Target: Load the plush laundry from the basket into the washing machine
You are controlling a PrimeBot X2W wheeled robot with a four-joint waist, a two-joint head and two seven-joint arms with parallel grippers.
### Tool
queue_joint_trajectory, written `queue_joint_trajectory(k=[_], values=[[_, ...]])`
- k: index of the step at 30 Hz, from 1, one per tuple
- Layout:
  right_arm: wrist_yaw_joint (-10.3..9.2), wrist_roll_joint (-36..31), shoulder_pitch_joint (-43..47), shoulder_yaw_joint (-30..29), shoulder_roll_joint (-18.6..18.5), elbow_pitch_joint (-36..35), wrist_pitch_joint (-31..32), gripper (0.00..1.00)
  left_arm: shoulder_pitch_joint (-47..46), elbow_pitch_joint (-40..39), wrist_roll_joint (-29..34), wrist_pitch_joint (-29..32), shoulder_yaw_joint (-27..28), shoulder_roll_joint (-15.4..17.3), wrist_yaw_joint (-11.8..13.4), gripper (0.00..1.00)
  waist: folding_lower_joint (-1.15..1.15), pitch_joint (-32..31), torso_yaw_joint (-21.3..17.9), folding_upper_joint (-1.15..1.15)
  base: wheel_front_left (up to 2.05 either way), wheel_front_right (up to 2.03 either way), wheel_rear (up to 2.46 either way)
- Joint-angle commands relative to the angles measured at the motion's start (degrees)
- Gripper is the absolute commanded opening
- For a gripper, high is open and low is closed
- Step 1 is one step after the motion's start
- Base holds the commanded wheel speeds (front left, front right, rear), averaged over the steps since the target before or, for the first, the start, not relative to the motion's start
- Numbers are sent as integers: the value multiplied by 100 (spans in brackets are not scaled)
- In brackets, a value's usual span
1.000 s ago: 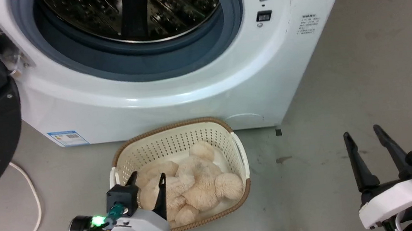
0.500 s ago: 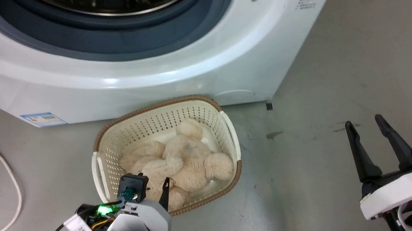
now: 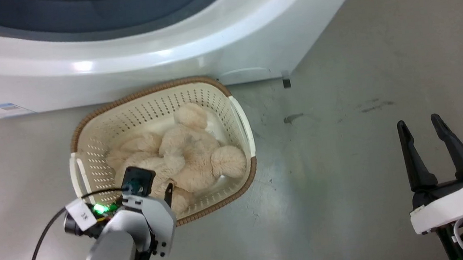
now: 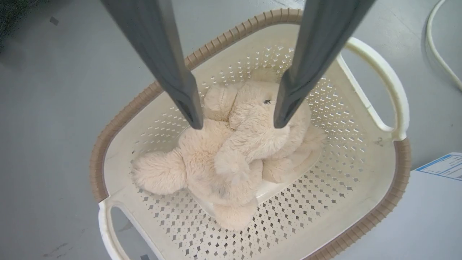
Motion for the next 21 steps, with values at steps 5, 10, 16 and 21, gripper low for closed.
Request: queue_joint_trajectory(k=[5, 10, 16, 21], values=[[2, 60, -222, -28, 5, -6, -135, 100, -736, 533, 31, 16, -433, 180, -67, 100, -1, 511, -158, 0, 0, 0, 0], [2, 162, -275, -43, 5, 13, -194, 100, -1085, 854, -21, 96, -600, 245, -68, 100, -1, 785, -223, 0, 0, 0, 0], [3, 329, -383, -30, 6, 47, -266, 100, -1495, 1261, 143, 300, -994, 485, 30, 100, -1, 1134, -332, 0, 0, 0, 0], [3, 418, -458, 11, 6, 90, -313, 100, -1827, 1462, 181, 239, -1175, 570, 196, 100, -1, 1375, -401, 0, 0, 0, 0]])
